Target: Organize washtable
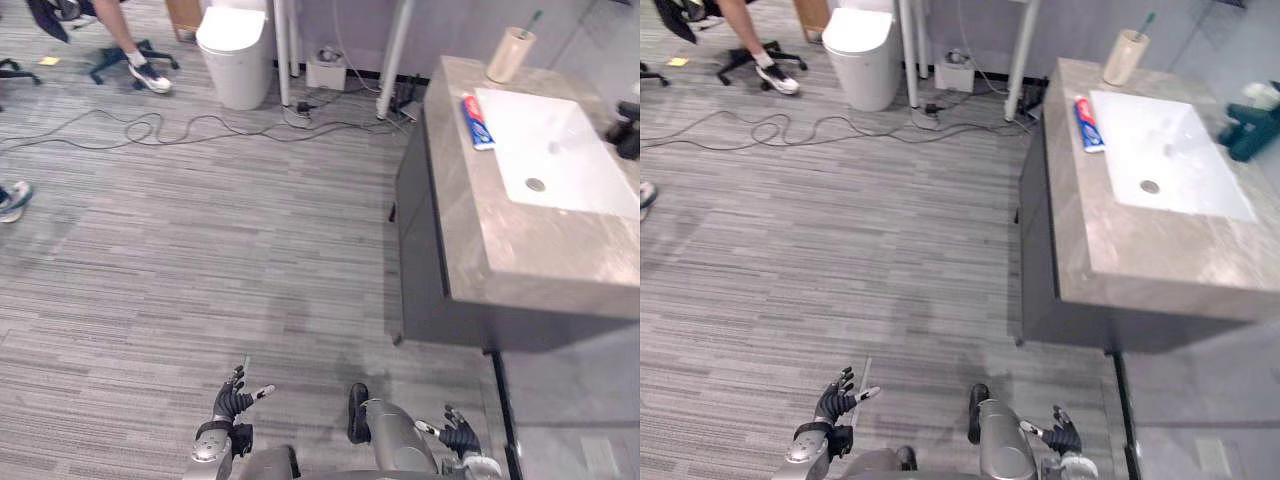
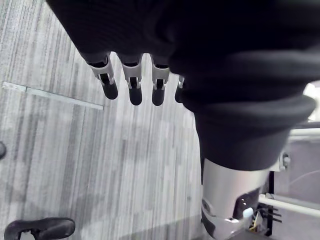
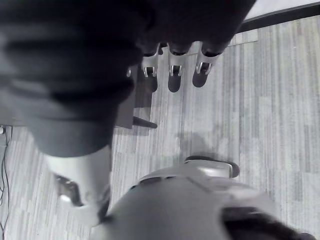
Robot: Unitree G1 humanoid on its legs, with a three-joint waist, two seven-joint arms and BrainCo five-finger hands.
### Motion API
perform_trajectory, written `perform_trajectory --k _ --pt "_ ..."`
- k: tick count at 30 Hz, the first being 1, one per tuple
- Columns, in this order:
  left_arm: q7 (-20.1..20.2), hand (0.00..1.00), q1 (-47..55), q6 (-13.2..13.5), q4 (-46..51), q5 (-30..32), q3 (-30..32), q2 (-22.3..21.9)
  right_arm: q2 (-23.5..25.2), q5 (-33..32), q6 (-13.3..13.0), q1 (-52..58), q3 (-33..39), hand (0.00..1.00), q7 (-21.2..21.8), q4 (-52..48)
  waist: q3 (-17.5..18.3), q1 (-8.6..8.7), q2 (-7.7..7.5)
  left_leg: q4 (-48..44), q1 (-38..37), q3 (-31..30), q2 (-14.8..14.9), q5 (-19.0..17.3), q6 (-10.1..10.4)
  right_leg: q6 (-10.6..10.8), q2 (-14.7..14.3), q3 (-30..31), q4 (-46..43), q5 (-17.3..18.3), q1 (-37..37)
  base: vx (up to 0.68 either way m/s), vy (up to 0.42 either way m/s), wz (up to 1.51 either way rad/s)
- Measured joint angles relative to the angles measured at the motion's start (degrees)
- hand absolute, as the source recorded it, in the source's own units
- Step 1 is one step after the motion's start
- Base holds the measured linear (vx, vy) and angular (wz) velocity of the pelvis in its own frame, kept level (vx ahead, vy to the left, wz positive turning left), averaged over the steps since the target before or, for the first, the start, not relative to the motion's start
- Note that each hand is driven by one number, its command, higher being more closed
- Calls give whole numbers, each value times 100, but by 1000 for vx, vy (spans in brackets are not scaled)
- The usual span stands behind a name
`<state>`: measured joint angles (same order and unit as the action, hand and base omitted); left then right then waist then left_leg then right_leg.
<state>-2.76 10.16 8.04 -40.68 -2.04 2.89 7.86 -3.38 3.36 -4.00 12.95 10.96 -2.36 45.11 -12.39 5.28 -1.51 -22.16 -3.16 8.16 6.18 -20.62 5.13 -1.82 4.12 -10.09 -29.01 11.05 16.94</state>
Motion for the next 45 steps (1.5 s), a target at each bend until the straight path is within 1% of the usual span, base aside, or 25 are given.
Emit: perform_trajectory --k 2,3,4,6,9,12,13,14,15,16,17,20,22,23,24,27,30,32,33,34,36,38,40,43,45 --pt "1 0 62 -10 40 0 115 -109 -29 -8 10 16 65 0 5 -124 -28 3 156 -1505 541 136 464 202 267 -254 -205 -99 -6 156 -245 584 -234 -5" --pt "0 0 126 -20 45 -10 248 -216 -32 -62 12 40 66 0 2 -211 -49 -9 202 -2521 824 291 781 541 306 -366 -371 -23 122 292 -598 613 -194 -46" --pt "4 0 170 -27 55 -14 332 -294 -7 -80 13 52 79 0 -6 -236 -62 -42 206 -3164 854 505 1030 487 279 -455 -527 152 338 353 -1055 616 -161 -59" --pt "2 0 182 -18 229 -75 352 -396 66 -176 -4 85 207 0 -23 -398 -89 -145 94 -3535 969 874 1102 392 119 -509 -539 562 725 395 -1694 604 -72 -69" --pt "11 0 96 1 321 -76 391 -436 78 -209 30 96 353 0 -64 -350 -86 -167 26 -3160 1471 1207 1035 266 -101 -502 -419 1015 1267 398 -2174 488 79 -69" --pt "16 0 68 -13 288 -74 468 -458 112 -230 62 60 774 0 -137 -108 -162 -187 -101 -1312 1975 1006 491 395 -73 -471 14 1401 1386 412 -2615 486 282 -86" --pt "16 0 74 -10 289 -75 464 -495 63 -226 68 170 884 0 -148 -80 -139 -239 -67 -238 2050 587 252 908 -97 -236 106 1549 1357 471 -2703 443 332 -93" --pt "15 0 92 -9 288 -75 456 -513 15 -226 68 253 892 0 -156 -83 -100 -293 0 291 2028 346 218 1251 -86 -99 101 1651 1344 538 -2723 474 410 -123" --pt "7 0 158 -6 251 -78 456 -545 -110 -222 75 407 894 0 -192 -44 6 -339 169 646 2020 -38 265 2259 -75 269 65 1881 1325 747 -2816 399 372 -112" --pt "-6 0 170 -14 155 -81 490 -531 -88 -220 83 341 887 0 -219 54 22 -359 42 407 2055 -5 187 2247 -300 371 187 1979 1325 804 -2852 513 493 -104" --pt "0 0 4 -27 78 -81 566 -423 88 -220 162 309 888 0 -278 70 114 -271 -207 110 2133 219 101 1864 -310 645 419 2060 1249 630 -2740 385 374 -59" --pt "9 0 40 -23 196 -74 543 -448 71 -199 240 463 888 0 -295 42 158 -300 -278 -322 1929 666 162 1307 -520 863 538 2336 539 169 -2427 373 363 -73" --pt "19 0 48 -39 199 -63 380 -427 72 -44 221 529 688 0 -211 -193 154 -291 -268 -196 1470 989 126 1088 -606 1207 566 2401 -761 -459 -1837 270 255 -76" --pt "23 0 34 -41 205 -62 300 -439 146 -36 207 559 578 0 -172 -273 98 -269 -175 -105 1204 1119 127 1007 -653 1329 581 2370 -1479 -504 -1525 258 206 -66" --pt "14 0 -19 -44 228 -58 223 -403 331 -33 204 531 338 0 -82 -386 95 -256 -177 43 762 1272 98 854 -685 1227 596 2010 -2377 -252 -1075 243 140 -52" --pt "17 0 -5 -33 407 -60 128 -411 379 -31 155 484 218 0 -75 -614 102 -221 -156 374 105 1530 79 594 -642 899 555 1009 -2807 223 -394 231 82 -41" --pt "23 0 -14 -34 333 -60 110 -417 298 -17 88 249 143 0 -65 -425 102 -122 -159 788 -262 1669 63 623 -552 579 517 -505 -1386 366 -34 249 -6 -15" --pt "23 0 -14 -45 201 -59 110 -336 291 40 76 209 111 0 -71 -314 147 -100 -227 916 -372 1696 -38 619 -341 233 250 -700 24 -65 -66 378 -61 -7" --pt "25 0 -55 -86 44 -58 112 -368 214 76 67 195 68 0 -72 -225 184 -90 -238 906 -459 1635 -52 504 -187 -329 179 -688 215 -179 -119 458 -81 -8" --pt "36 0 -62 -107 17 -53 113 -444 169 72 63 161 102 0 -77 -166 216 -111 -31 839 -558 1652 80 548 -105 -355 50 -715 317 -86 -226 477 -90 -9" --pt "36 0 -26 -108 47 -52 133 -510 137 73 71 167 218 0 -65 -203 202 -83 107 175 -505 1636 291 562 -50 -388 -84 -709 414 84 -510 446 -93 -22" --pt "59 0 -42 -107 101 -38 175 -619 -23 64 324 226 25 0 315 -219 180 -138 186 -1282 -177 1543 666 776 240 -403 -238 -583 669 145 -969 385 -62 -39" --pt "152 0 30 -96 244 3 171 -774 -14 64 336 410 -10 0 257 -273 154 -169 177 -2712 303 1557 1130 639 147 -377 -333 -187 996 168 -1534 343 77 -71" --pt "147 0 43 -98 246 7 190 -731 80 52 272 424 53 0 69 -379 166 -178 141 -2424 530 1422 1150 513 -8 -312 -330 266 1040 193 -1666 190 163 -98" --pt "147 0 25 -98 246 53 221 -721 199 50 228 326 214 0 -53 -436 160 -262 108 -1480 771 813 956 483 -62 -127 -324 916 975 257 -1651 131 274 -139"
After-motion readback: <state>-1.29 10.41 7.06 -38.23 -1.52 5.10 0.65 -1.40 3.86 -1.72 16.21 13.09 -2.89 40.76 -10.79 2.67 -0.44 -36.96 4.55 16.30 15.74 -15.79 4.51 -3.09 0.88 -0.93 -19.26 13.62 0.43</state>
